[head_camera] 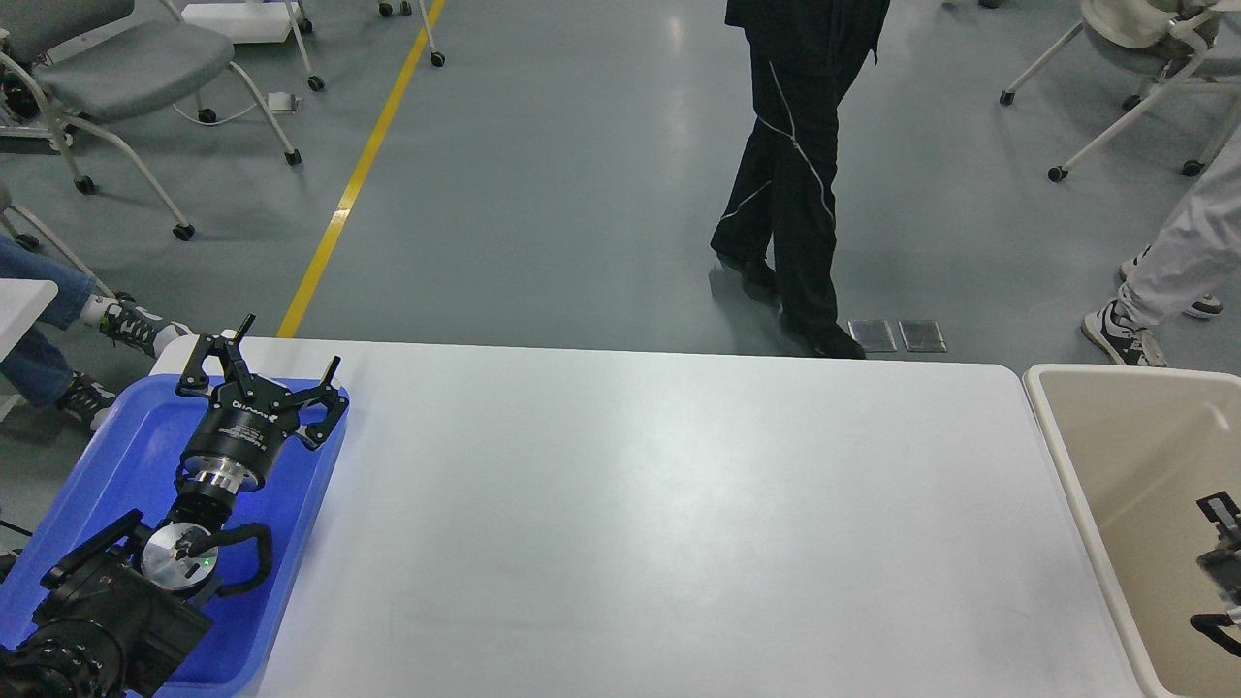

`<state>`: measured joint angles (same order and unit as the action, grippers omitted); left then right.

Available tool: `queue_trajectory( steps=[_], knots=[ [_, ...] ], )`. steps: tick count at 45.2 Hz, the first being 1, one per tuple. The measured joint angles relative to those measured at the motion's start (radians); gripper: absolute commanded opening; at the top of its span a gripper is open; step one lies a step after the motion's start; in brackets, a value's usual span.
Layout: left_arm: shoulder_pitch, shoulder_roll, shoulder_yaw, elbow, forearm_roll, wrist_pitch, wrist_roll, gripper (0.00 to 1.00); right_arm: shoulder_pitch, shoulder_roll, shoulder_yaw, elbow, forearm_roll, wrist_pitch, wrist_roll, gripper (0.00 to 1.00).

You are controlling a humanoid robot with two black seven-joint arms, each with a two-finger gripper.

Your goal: Tidy desktop

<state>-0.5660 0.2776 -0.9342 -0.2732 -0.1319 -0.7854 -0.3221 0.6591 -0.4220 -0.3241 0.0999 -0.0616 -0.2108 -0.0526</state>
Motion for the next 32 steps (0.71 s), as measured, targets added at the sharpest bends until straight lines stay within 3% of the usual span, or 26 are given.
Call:
queue_trajectory(
  steps=[14, 24, 32],
  knots=[
    [0.0, 0.0, 0.0, 0.0, 0.0, 0.0, 0.0, 1.0, 0.092, -0.031, 0.271, 0.047, -0.003, -0.001, 0.005, 1.0],
    [0.0, 0.0, 0.0, 0.0, 0.0, 0.0, 0.0, 1.0, 0.175, -0.118, 0.535, 0.226, -0.005, 0.001, 0.009, 1.0],
    [0.0, 0.0, 0.0, 0.0, 0.0, 0.0, 0.0, 1.0, 0.198, -0.167, 0.791, 0.425, -0.014, 0.008, 0.074, 1.0]
  ],
)
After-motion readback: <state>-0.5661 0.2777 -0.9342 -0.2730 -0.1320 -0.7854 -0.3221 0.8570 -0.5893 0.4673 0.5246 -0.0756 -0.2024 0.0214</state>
